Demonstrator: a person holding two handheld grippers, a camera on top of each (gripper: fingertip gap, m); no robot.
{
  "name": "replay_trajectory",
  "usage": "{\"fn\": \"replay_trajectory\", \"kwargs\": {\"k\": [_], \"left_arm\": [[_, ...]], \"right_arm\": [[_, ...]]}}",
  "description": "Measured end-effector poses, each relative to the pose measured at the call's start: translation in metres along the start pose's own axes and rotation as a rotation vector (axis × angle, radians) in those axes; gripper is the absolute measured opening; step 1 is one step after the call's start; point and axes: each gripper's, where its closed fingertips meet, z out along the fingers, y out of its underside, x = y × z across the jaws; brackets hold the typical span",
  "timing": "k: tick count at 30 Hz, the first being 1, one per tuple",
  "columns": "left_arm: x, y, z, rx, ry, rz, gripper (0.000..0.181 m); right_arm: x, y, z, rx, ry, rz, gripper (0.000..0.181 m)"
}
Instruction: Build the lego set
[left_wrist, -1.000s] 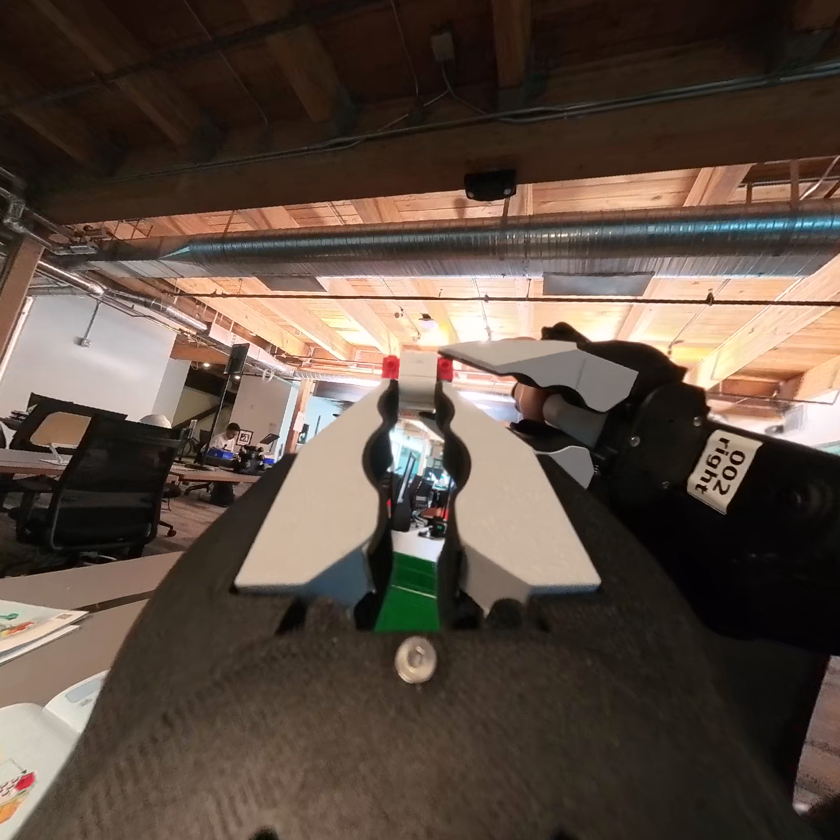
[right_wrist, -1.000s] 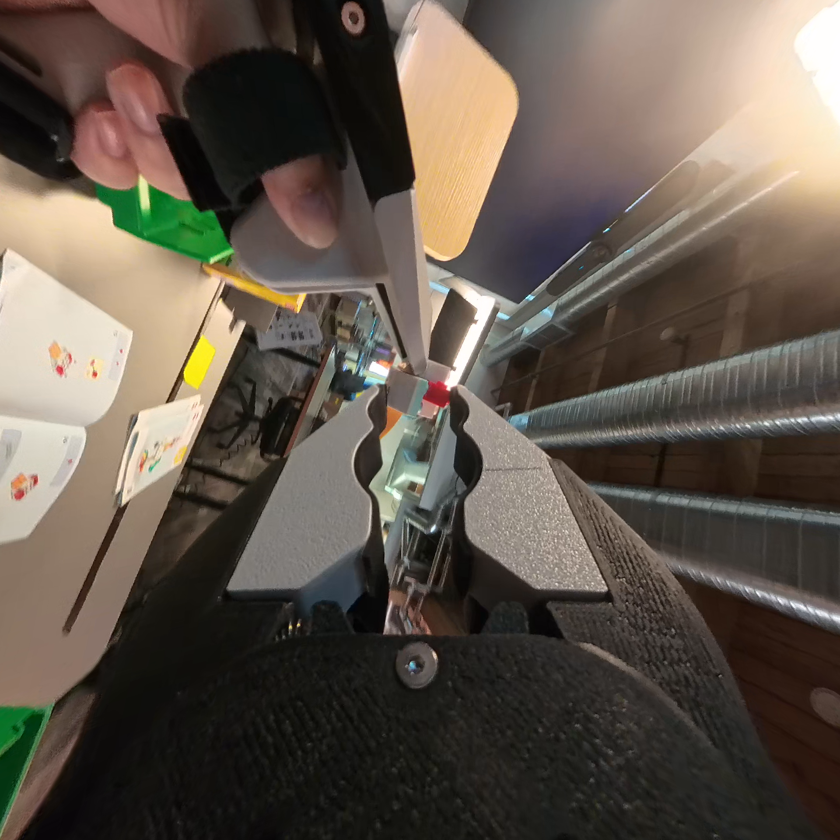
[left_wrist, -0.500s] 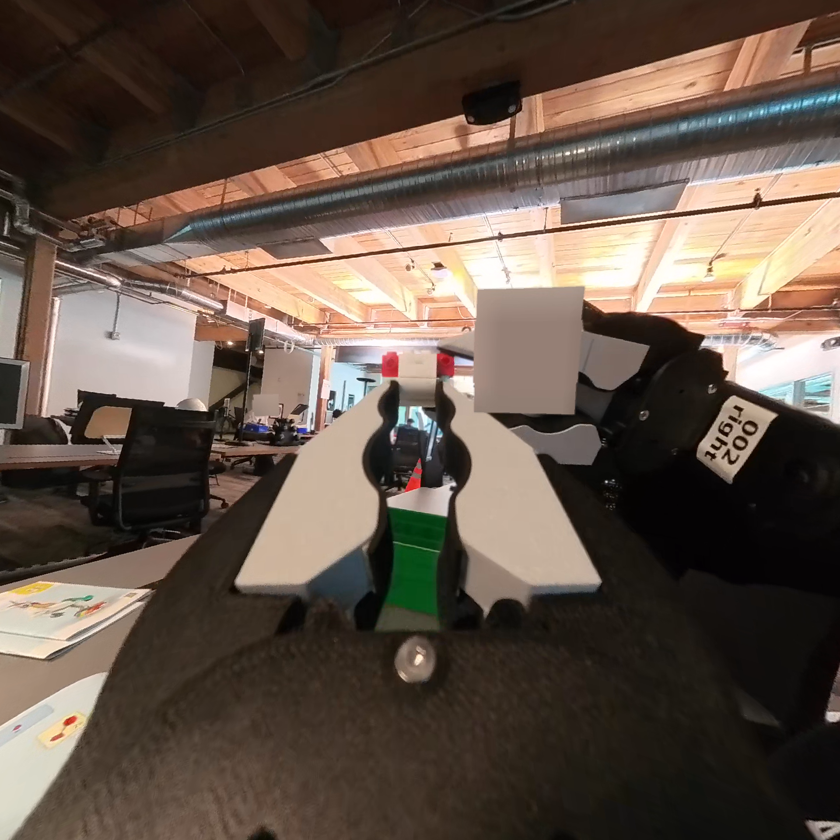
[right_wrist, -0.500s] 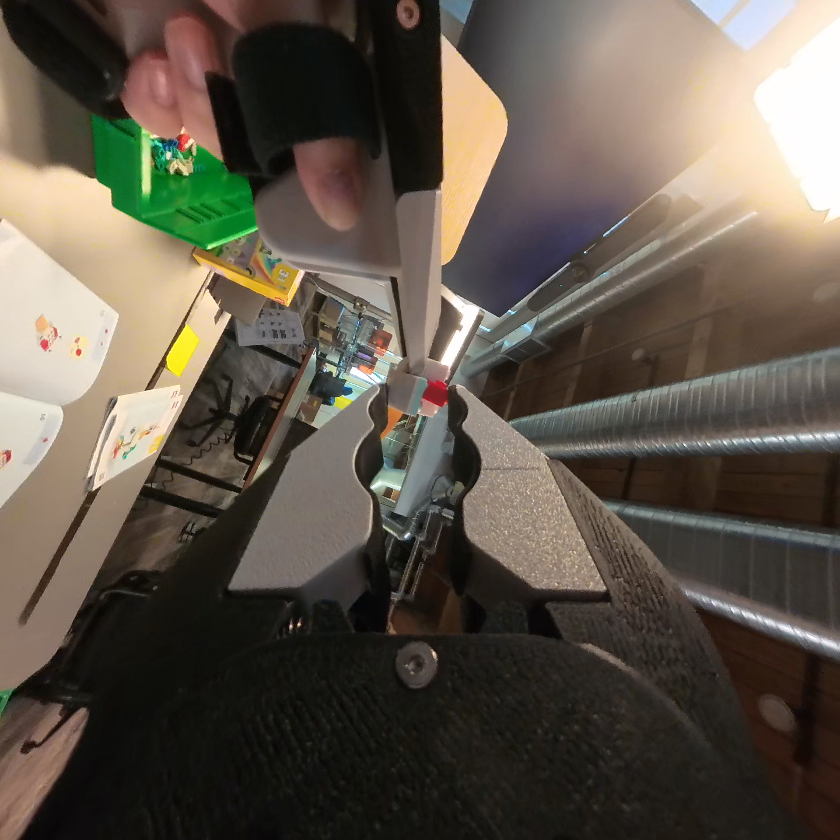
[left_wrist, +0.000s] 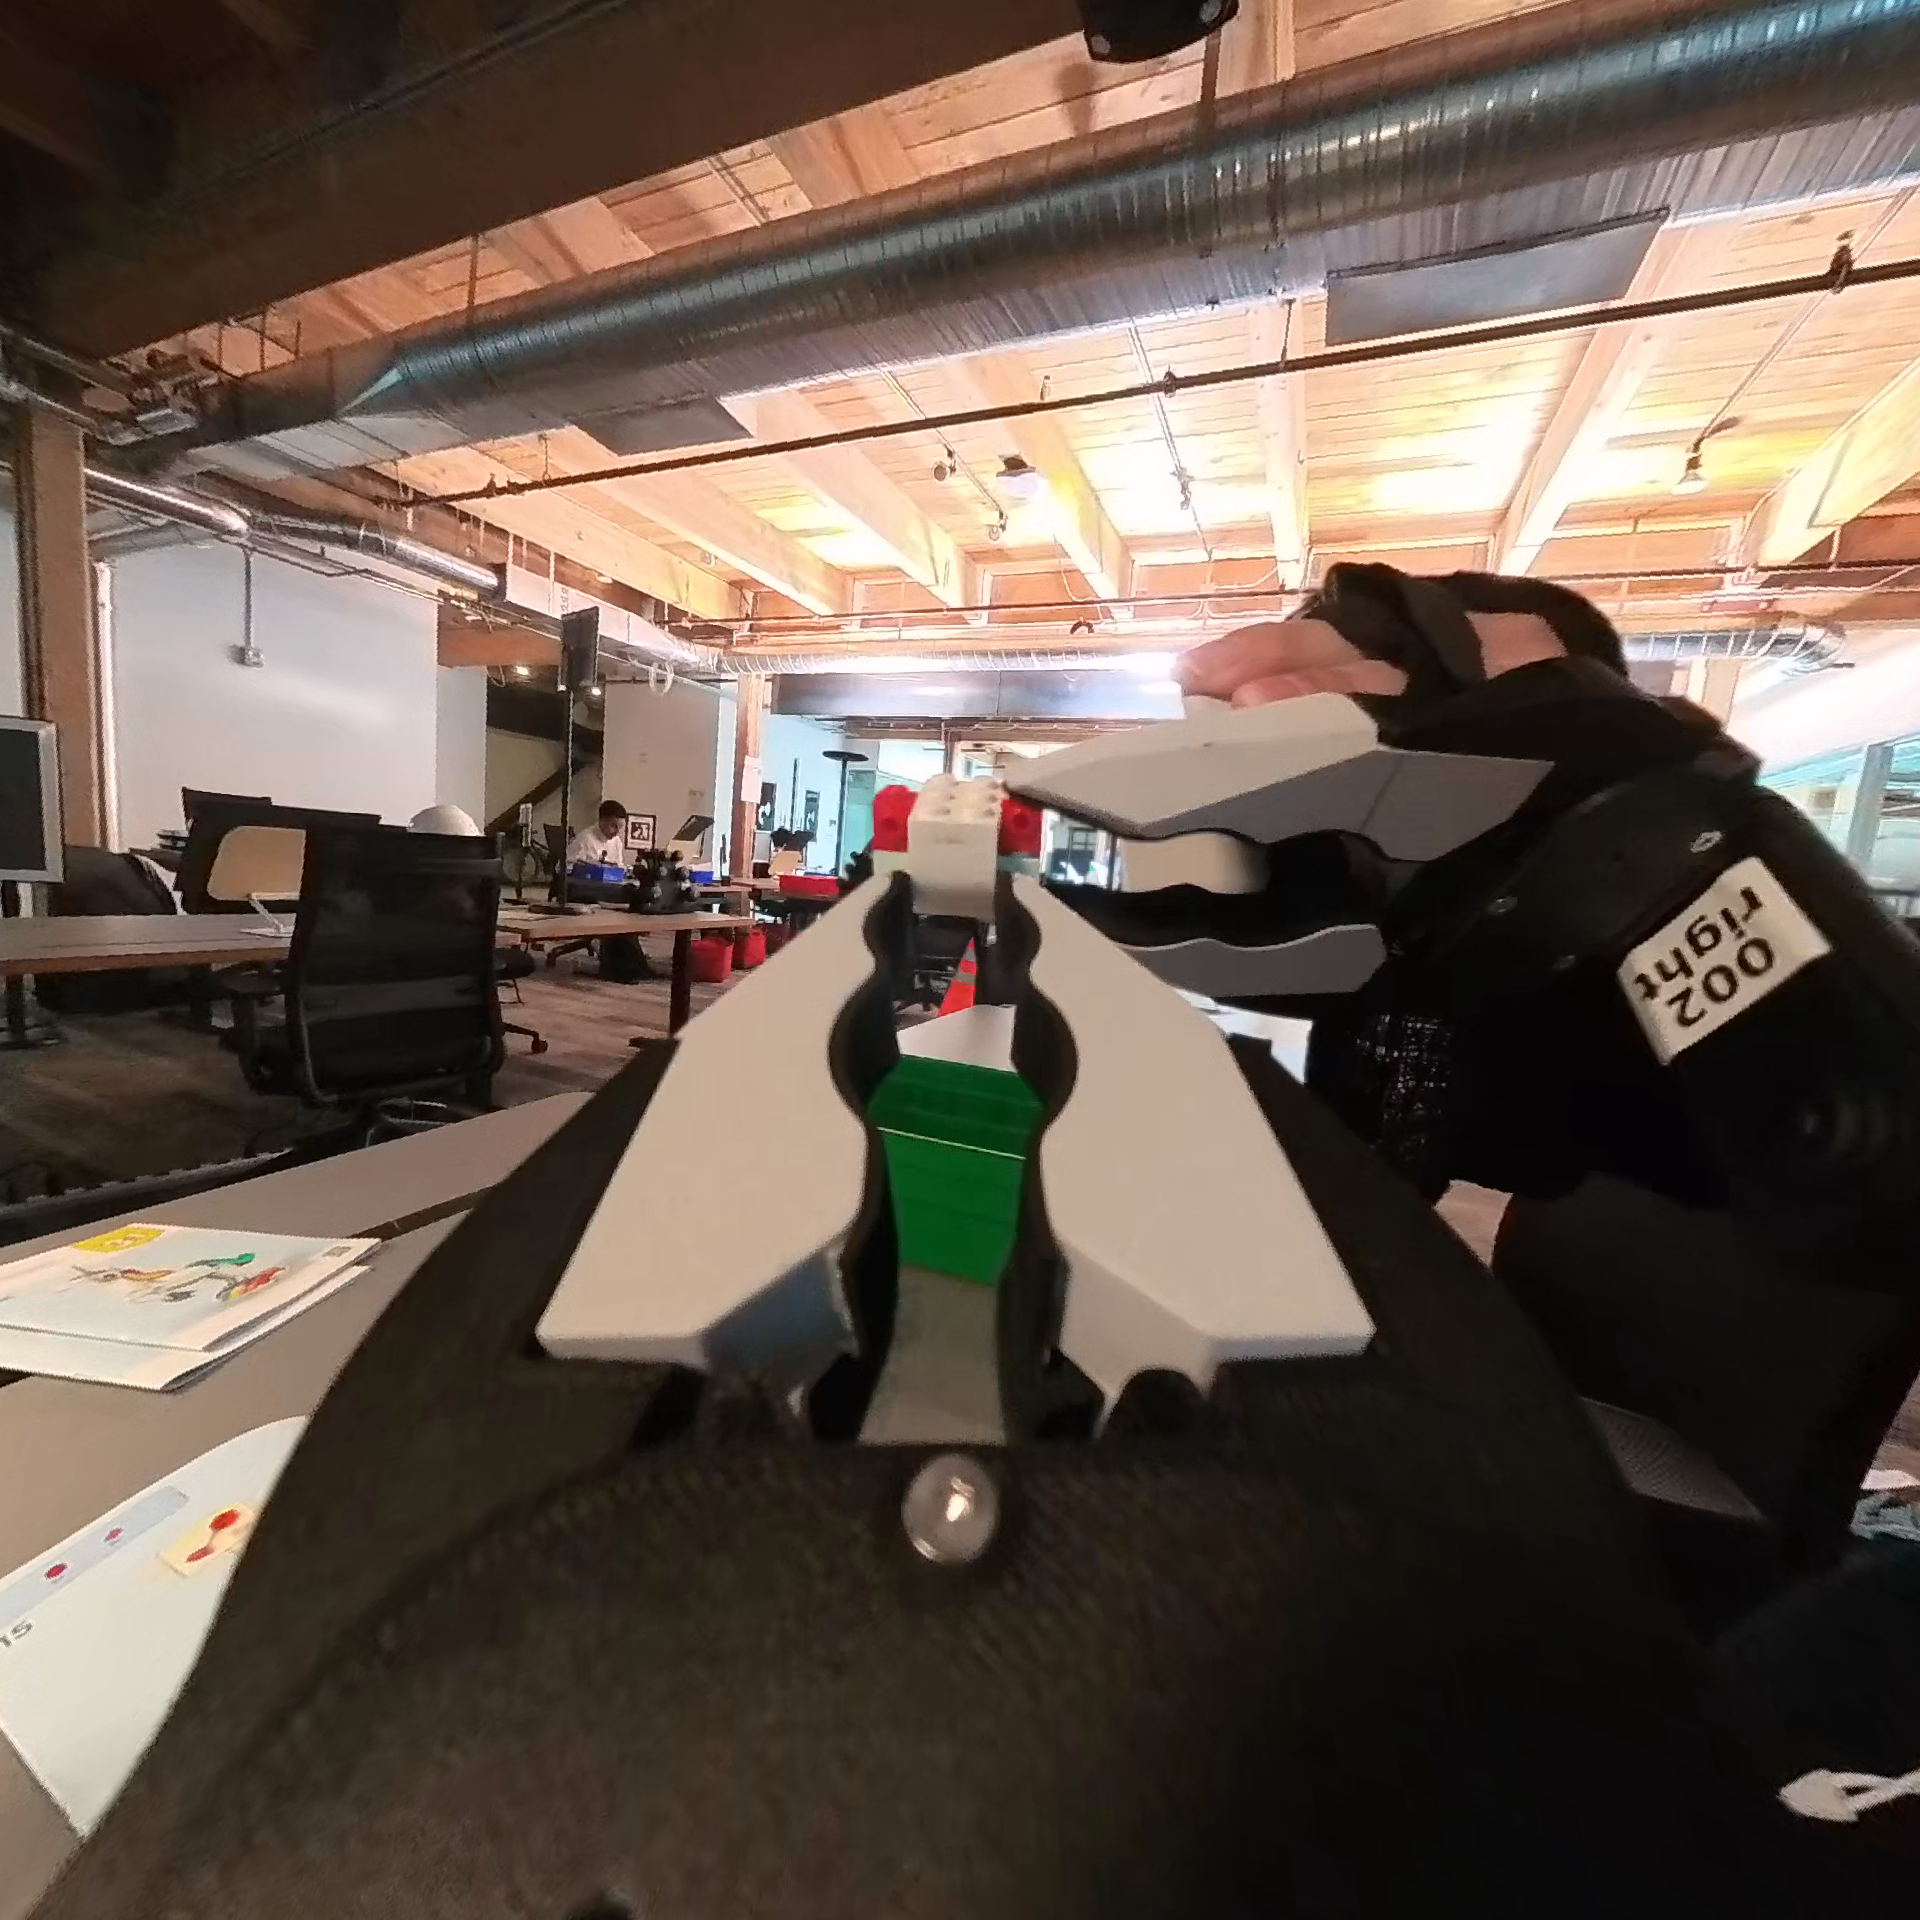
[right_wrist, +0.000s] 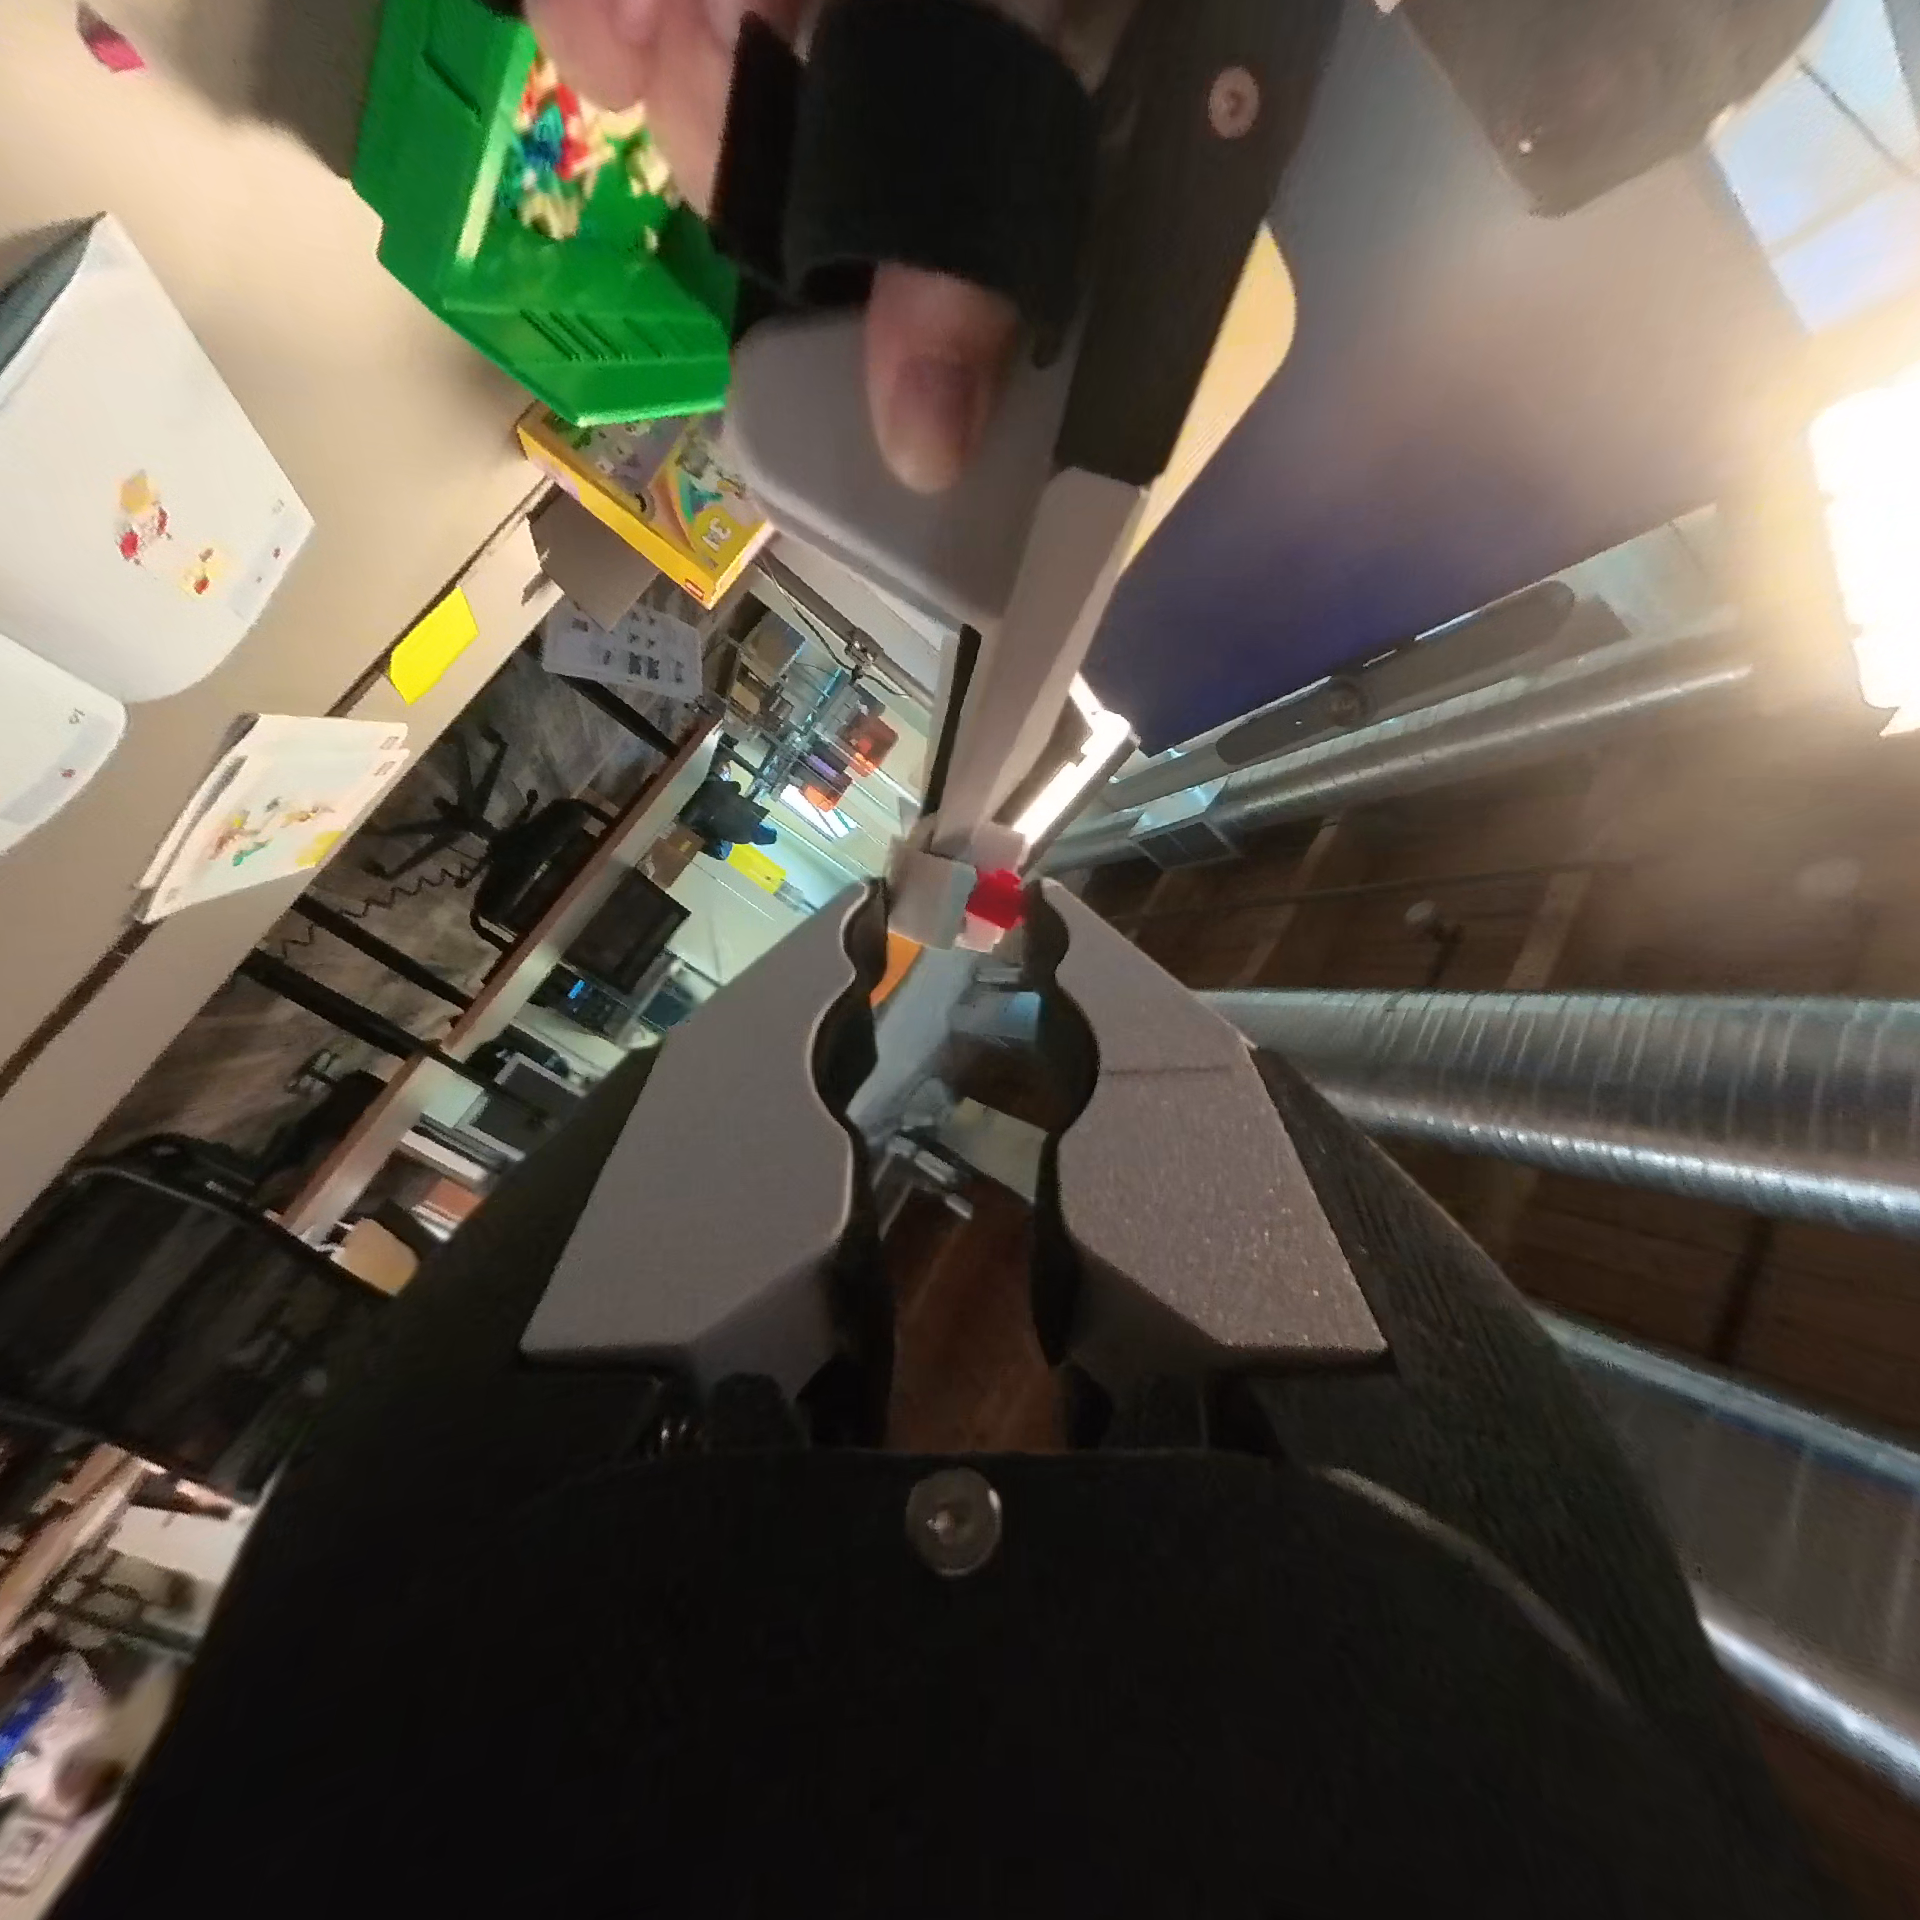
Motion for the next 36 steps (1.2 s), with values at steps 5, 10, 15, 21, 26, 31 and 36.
{"fn": "replay_trajectory", "kwargs": {"k": [5, 10, 15, 21, 26, 31, 36], "left_arm": [[0.002, -0.008, -0.002, 0.066, 0.004, 0.017, 0.015], [0.005, -0.017, -0.005, 0.123, -0.020, 0.062, 0.015], [0.008, -0.026, -0.010, 0.190, -0.023, 0.078, 0.016], [0.012, -0.031, -0.010, 0.219, 0.018, 0.039, 0.016], [0.012, -0.027, -0.009, 0.164, 0.053, -0.008, 0.015], [0.012, -0.021, -0.006, 0.098, 0.060, -0.042, 0.015], [0.013, -0.016, -0.004, 0.066, 0.065, -0.065, 0.015]], "right_arm": [[0.008, 0.000, 0.000, 0.002, 0.055, 0.112, 0.025], [0.016, 0.000, -0.002, 0.021, 0.094, 0.219, 0.025], [0.025, -0.002, -0.005, 0.043, 0.119, 0.275, 0.024], [0.025, -0.006, -0.008, 0.069, 0.110, 0.311, 0.024], [0.019, -0.007, -0.008, 0.061, 0.099, 0.266, 0.025], [0.013, -0.006, -0.009, 0.050, 0.091, 0.176, 0.025], [0.009, -0.008, -0.010, 0.048, 0.084, 0.105, 0.027]]}}
